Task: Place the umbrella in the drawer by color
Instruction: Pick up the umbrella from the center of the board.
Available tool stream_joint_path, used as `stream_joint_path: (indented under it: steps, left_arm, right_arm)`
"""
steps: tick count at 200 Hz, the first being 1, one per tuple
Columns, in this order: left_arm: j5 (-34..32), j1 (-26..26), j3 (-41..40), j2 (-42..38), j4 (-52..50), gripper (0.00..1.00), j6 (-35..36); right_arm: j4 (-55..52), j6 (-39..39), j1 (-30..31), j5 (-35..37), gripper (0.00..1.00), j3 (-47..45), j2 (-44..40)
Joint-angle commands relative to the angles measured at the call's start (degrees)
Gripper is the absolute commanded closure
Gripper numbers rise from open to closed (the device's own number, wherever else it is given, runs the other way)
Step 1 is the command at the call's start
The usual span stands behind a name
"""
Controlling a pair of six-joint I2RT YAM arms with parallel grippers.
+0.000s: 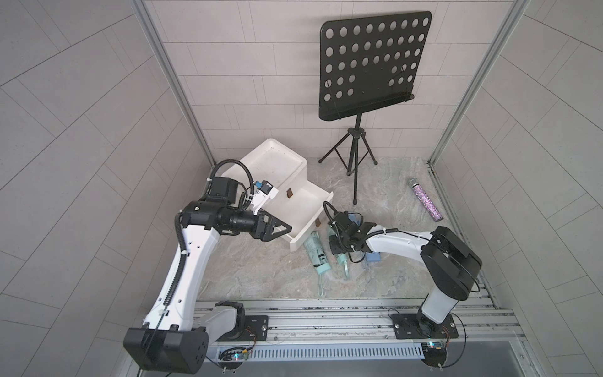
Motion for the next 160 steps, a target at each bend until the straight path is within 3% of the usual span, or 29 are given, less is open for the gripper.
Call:
stream_joint_path:
  steps: [1,59,98,160]
  left_arm:
    - [0.5,-0.2,2.1,-0.1,-0.5,0.18,-0.1]
    - [2.6,-0.8,8.5,1.6,-1.7,0.18,-2.2]
    - [3.8,-3.9,10.5,3.4,-0.6,0.14,-4.6]
    - [2.8,-10.7,9.5,5.8,9.6,0.09,-12.5]
  right_arm:
    - [-3.1,0.4,-1.0,1.0,0.8,-1.1,-5.8]
    - [-7.4,0.0,-2.9,-0.8,0.82,0.2,-17.9]
    - [-5.6,1.4,-3.2,-5.3,0.81,5.2,-21.3]
    - [15.7,12.2,-4.0,-17.8,0.81,12.2,-18.7]
